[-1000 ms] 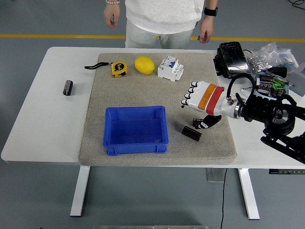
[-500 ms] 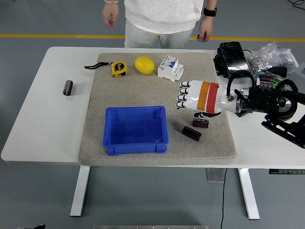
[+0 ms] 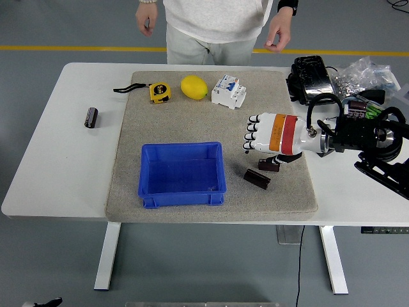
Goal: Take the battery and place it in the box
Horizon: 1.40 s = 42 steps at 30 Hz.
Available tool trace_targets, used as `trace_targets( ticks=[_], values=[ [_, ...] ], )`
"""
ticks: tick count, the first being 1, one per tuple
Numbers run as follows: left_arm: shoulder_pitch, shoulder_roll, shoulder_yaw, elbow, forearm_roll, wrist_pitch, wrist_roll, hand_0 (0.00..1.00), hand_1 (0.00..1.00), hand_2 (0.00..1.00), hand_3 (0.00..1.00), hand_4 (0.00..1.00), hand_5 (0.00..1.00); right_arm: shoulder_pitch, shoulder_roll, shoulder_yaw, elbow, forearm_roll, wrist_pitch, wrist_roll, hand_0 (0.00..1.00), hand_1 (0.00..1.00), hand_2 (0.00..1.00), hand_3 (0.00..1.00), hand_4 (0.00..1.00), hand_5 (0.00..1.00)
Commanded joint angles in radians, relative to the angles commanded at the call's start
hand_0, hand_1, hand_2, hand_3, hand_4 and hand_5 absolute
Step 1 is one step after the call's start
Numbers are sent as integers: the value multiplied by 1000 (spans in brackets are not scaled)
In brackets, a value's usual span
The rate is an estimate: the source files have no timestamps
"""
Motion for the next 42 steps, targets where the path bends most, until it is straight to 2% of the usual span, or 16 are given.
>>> trace_targets(
  ticks=[6, 10, 12, 13, 15, 18, 23, 27, 30, 31, 33, 36, 37, 42],
  values=[
    [-1, -2, 3, -1, -4, -2, 1, 719, 673, 740, 623, 641, 477, -15, 16, 8, -22, 0, 24, -6, 669, 610, 605, 573, 813, 158],
    [-2, -3, 4, -1, -7, -3, 0, 719, 682, 743, 623, 641, 477, -41, 0, -33, -16, 0, 32, -82, 667, 612, 606, 567, 811, 161],
    [-1, -2, 6, 0, -10, -3, -2, 719, 682, 743, 623, 641, 477, -60, -25, -77, 15, 15, 25, -148, 667, 612, 606, 567, 811, 161],
    [-1, -2, 6, 0, -10, -3, -2, 719, 676, 741, 623, 640, 477, -69, -40, -101, 36, 43, 19, -179, 635, 610, 608, 571, 840, 160],
    [-1, 0, 5, 1, -8, -3, -2, 719, 676, 741, 623, 640, 477, -82, -69, -98, 85, 115, 48, -233, 635, 610, 608, 571, 840, 160],
    [-1, 2, 2, 2, -5, -3, -1, 719, 676, 741, 623, 640, 477, -93, -113, -45, 158, 185, 92, -246, 635, 610, 608, 571, 840, 160],
    [1, 5, -3, 3, 1, -3, 1, 709, 674, 740, 624, 640, 477, -87, -156, 5, 224, 191, 105, -256, 618, 599, 601, 568, 848, 160],
    [3, 6, -7, 4, 5, -3, 4, 708, 664, 737, 622, 640, 477, -93, -169, 1, 228, 252, 118, -271, 620, 602, 603, 580, 859, 167],
    [4, 6, -9, 4, 6, -3, 5, 708, 664, 737, 622, 640, 477, -112, -181, -23, 244, 371, 133, -320, 620, 602, 603, 580, 859, 167],
    [5, 6, -8, 4, 5, -3, 5, 706, 658, 734, 622, 640, 477, -122, -186, -31, 256, 410, 139, -342, 626, 609, 630, 634, 955, 259],
    [6, 6, -9, 4, 5, -3, 5, 706, 658, 734, 622, 640, 477, -139, -192, -33, 278, 499, 159, -375, 626, 609, 630, 634, 955, 259],
    [8, 6, -10, 3, 7, -3, 6, 706, 658, 734, 622, 640, 477, -148, -193, -16, 291, 620, 178, -374, 626, 609, 630, 634, 955, 259],
    [8, 6, -11, 3, 7, -3, 7, 705, 658, 735, 622, 640, 477, -148, -192, -9, 292, 647, 182, -372, 630, 610, 637, 661, 961, 257],
    [12, 7, -15, 3, 10, -4, 9, 705, 658, 735, 622, 640, 477, -131, -179, -11, 281, 613, 200, -373, 630, 610, 637, 661, 961, 257]
  ],
)
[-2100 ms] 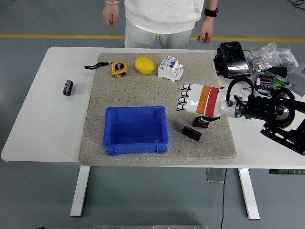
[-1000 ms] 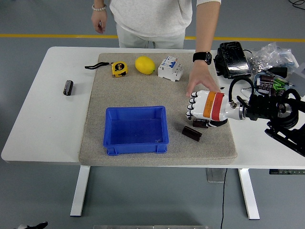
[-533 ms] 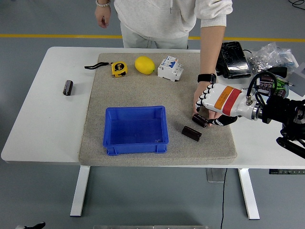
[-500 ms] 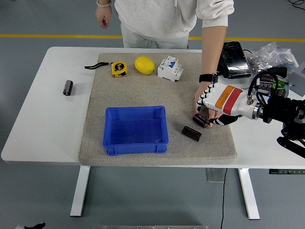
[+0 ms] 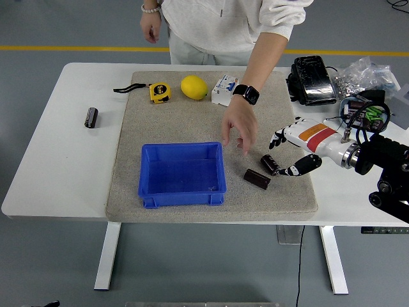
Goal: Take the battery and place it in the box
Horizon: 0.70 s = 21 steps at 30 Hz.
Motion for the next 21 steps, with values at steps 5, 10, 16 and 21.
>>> trace_targets(
  ticks=[5, 10, 16, 21],
  values=[
    [5, 0, 0, -1, 0, 1, 1, 705, 656, 733, 622, 640, 477, 16, 26, -15, -11, -42, 19, 10, 644, 620, 664, 758, 998, 264],
    [6, 0, -3, -3, 7, -1, 4, 703, 657, 734, 622, 640, 477, 41, 59, -46, -51, -100, 41, 22, 649, 628, 674, 760, 998, 261],
    [7, -2, -5, -4, 8, -3, 4, 702, 656, 733, 622, 640, 478, 43, 81, -55, -93, -106, 35, 22, 649, 627, 674, 760, 992, 258],
    [6, -2, -5, -5, 13, -4, 6, 706, 659, 734, 622, 640, 478, 49, 95, -50, -129, -105, 36, 24, 651, 626, 673, 759, 998, 306]
  ],
)
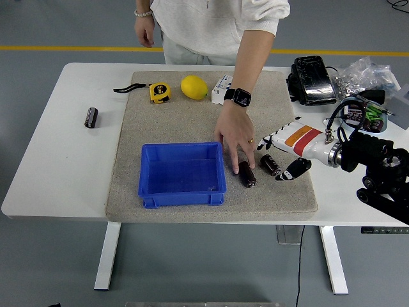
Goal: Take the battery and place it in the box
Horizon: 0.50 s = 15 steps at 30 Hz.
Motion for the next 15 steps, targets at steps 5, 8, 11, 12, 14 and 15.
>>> trace_targets(
  ticks=[5, 8, 11, 12, 14, 15],
  values=[
    [-5, 0, 2, -1, -2, -1, 1, 705, 659, 735, 622, 640, 478, 15, 17, -10, -45, -13, 8, 9, 651, 626, 676, 758, 998, 309],
    [-8, 0, 6, -2, -7, -1, 0, 705, 659, 735, 622, 640, 478, 22, 28, -28, -64, -19, 12, 16, 651, 626, 676, 758, 998, 309],
    [-9, 0, 8, -2, -11, -1, -1, 705, 661, 736, 622, 640, 478, 29, 39, -53, -73, -27, 19, 21, 657, 633, 682, 757, 998, 308],
    [-9, 0, 9, -2, -12, -1, -1, 705, 661, 736, 622, 640, 478, 31, 43, -60, -75, -34, 23, 22, 657, 633, 682, 757, 998, 308],
    [-10, -1, 11, -2, -16, -1, -2, 705, 661, 736, 622, 640, 478, 33, 51, -60, -77, -49, 33, 24, 657, 633, 682, 757, 998, 308],
    [-10, -2, 11, -2, -16, -1, -2, 705, 661, 736, 622, 640, 478, 33, 56, -57, -79, -50, 36, 26, 657, 633, 682, 757, 998, 308]
  ],
)
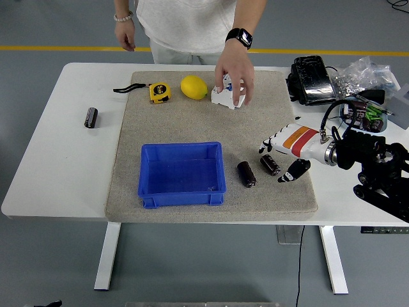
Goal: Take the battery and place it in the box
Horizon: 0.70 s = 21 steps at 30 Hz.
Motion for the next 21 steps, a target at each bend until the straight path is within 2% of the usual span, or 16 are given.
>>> trace_targets(
  ticks=[10, 21],
  values=[
    [-9, 0, 7, -4, -2, -3, 1, 706, 667, 740, 623, 639, 478, 9, 46, 4, -46, 6, -8, 3, 657, 633, 682, 756, 998, 314],
    [-17, -1, 8, -7, -2, -3, 2, 707, 669, 740, 623, 640, 478, 12, 79, 25, -101, -50, 15, 23, 654, 632, 682, 749, 998, 308]
  ],
)
